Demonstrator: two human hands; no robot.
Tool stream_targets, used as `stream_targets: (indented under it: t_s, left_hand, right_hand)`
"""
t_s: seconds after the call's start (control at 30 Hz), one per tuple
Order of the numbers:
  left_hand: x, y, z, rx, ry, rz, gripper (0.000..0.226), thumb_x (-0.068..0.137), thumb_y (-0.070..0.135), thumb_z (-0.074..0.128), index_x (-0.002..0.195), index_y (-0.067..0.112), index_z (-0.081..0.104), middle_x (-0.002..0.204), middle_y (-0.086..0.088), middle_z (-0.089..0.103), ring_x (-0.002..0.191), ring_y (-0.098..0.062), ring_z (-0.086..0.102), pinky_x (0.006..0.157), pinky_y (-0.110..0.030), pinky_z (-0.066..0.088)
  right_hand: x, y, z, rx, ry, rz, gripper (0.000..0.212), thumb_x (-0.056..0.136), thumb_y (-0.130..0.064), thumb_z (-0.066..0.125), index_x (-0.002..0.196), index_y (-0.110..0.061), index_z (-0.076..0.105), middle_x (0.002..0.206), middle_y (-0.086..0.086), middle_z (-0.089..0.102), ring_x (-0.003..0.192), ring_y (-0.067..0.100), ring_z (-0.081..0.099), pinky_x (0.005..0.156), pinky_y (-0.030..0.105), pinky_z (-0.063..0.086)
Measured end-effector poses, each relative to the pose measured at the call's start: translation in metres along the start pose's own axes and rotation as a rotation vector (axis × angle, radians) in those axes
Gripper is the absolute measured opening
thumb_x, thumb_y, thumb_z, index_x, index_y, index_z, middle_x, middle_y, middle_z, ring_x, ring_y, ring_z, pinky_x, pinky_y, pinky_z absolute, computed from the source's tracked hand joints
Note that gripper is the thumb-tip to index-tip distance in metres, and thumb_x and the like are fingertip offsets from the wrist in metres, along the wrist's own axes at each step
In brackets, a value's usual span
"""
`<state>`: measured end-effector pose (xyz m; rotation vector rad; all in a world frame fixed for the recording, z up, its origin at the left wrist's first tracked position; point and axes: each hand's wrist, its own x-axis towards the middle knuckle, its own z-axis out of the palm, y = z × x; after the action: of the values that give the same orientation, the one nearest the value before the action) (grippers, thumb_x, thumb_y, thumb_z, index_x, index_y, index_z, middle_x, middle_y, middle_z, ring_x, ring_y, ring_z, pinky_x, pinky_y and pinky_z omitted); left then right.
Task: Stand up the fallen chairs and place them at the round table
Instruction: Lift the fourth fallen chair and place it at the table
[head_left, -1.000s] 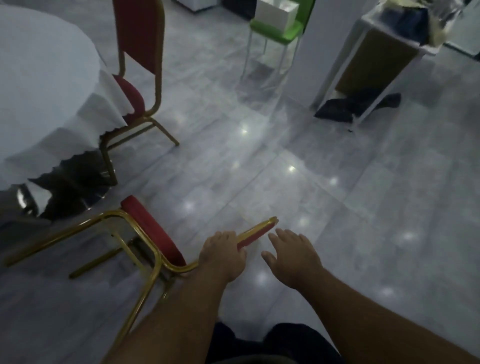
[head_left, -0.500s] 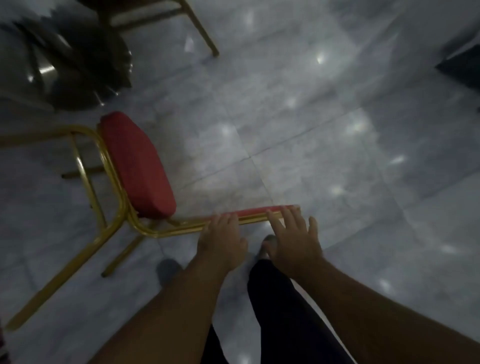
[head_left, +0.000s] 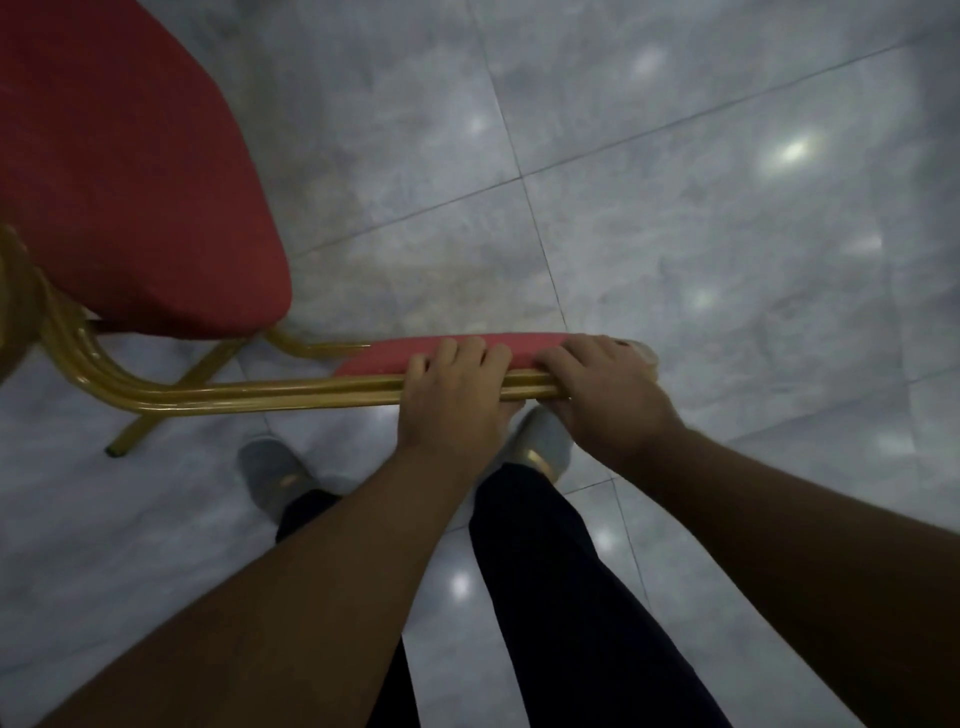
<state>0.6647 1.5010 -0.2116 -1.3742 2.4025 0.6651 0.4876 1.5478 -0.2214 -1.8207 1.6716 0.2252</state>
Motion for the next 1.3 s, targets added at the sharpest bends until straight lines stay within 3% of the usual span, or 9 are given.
stream_targets:
  t_s: [0.17,0.33,0.43,0.6,0.7,0.83,1.07,1.2,1.3]
  left_hand:
    - [0.003,-0.004,-0.004,0.097,0.098,0.113,0.031,0.080,0.040,0.076,0.097,0.022,0.058,0.095,-0.001,0.063,0.088,-0.028,0.060,0.067,-0.037,0.036]
    - [-0.014,-0.007,-0.037,0.034,0.058,0.100,0.021,0.089,0.034,0.067,0.104,0.022,0.058,0.105,0.000,0.062,0.099,-0.028,0.059,0.072,-0.037,0.032]
    - [-0.037,-0.014,-0.069,0.027,0.090,0.127,0.026,0.076,0.031,0.080,0.092,0.021,0.061,0.089,0.000,0.063,0.083,-0.028,0.061,0.065,-0.035,0.031]
    - [-0.102,-0.043,-0.134,-0.088,0.288,0.190,0.025,0.079,0.033,0.080,0.098,0.020,0.071,0.086,0.002,0.064,0.078,-0.023,0.061,0.063,-0.031,0.032]
    - [-0.150,-0.061,-0.176,-0.154,0.309,0.203,0.026,0.083,0.036,0.075,0.103,0.019,0.073,0.088,0.004,0.067,0.081,-0.021,0.063,0.064,-0.035,0.042]
    - [-0.216,-0.082,-0.212,-0.273,0.314,0.128,0.027,0.082,0.030,0.081,0.103,0.017,0.072,0.092,0.003,0.067,0.085,-0.020,0.061,0.071,-0.040,0.053]
    - [-0.296,-0.099,-0.278,-0.275,0.408,0.369,0.032,0.092,0.035,0.069,0.115,0.014,0.071,0.103,0.001,0.069,0.093,-0.019,0.063,0.078,-0.034,0.053]
    - [-0.343,-0.135,-0.309,-0.328,0.472,0.349,0.028,0.093,0.031,0.065,0.114,0.014,0.072,0.098,0.002,0.068,0.090,-0.018,0.062,0.072,-0.035,0.053]
    - [-0.387,-0.166,-0.323,-0.342,0.529,0.309,0.023,0.093,0.026,0.062,0.109,0.013,0.074,0.092,0.003,0.066,0.085,-0.017,0.061,0.067,-0.033,0.052]
  right_hand:
    - [-0.005,-0.003,-0.003,-0.124,0.162,-0.003,0.043,0.078,-0.033,0.081,0.117,-0.020,0.066,0.103,0.006,0.066,0.094,0.031,0.061,0.081,0.045,0.048]
    - [-0.019,-0.029,-0.022,-0.118,0.240,-0.005,0.046,0.072,-0.030,0.086,0.115,-0.022,0.070,0.098,0.005,0.067,0.092,0.032,0.061,0.080,0.046,0.049]
    - [-0.036,-0.055,-0.050,-0.087,0.311,0.004,0.047,0.068,-0.027,0.089,0.111,-0.020,0.072,0.092,0.006,0.067,0.084,0.032,0.060,0.074,0.044,0.049]
    - [-0.090,-0.097,-0.115,0.160,0.368,-0.080,0.036,0.084,-0.038,0.068,0.115,-0.021,0.067,0.098,0.000,0.063,0.088,0.024,0.053,0.076,0.041,0.044]
    - [-0.135,-0.116,-0.144,0.312,0.345,-0.049,0.032,0.087,-0.041,0.067,0.112,-0.021,0.062,0.105,-0.004,0.060,0.093,0.018,0.048,0.079,0.042,0.047]
    - [-0.174,-0.184,-0.161,0.338,0.387,-0.085,0.028,0.086,-0.021,0.076,0.112,-0.016,0.066,0.102,-0.001,0.061,0.089,0.020,0.047,0.073,0.044,0.047]
    - [-0.200,-0.317,-0.198,0.319,0.495,-0.210,0.036,0.093,-0.033,0.055,0.124,-0.020,0.068,0.103,-0.005,0.064,0.090,0.016,0.047,0.075,0.037,0.041]
    - [-0.204,-0.386,-0.218,0.207,0.590,-0.310,0.030,0.091,-0.026,0.059,0.117,-0.018,0.070,0.095,-0.001,0.063,0.083,0.020,0.049,0.071,0.037,0.038]
    - [-0.207,-0.433,-0.228,0.081,0.651,-0.405,0.026,0.089,-0.024,0.062,0.113,-0.020,0.070,0.087,-0.002,0.058,0.081,0.019,0.044,0.071,0.031,0.026]
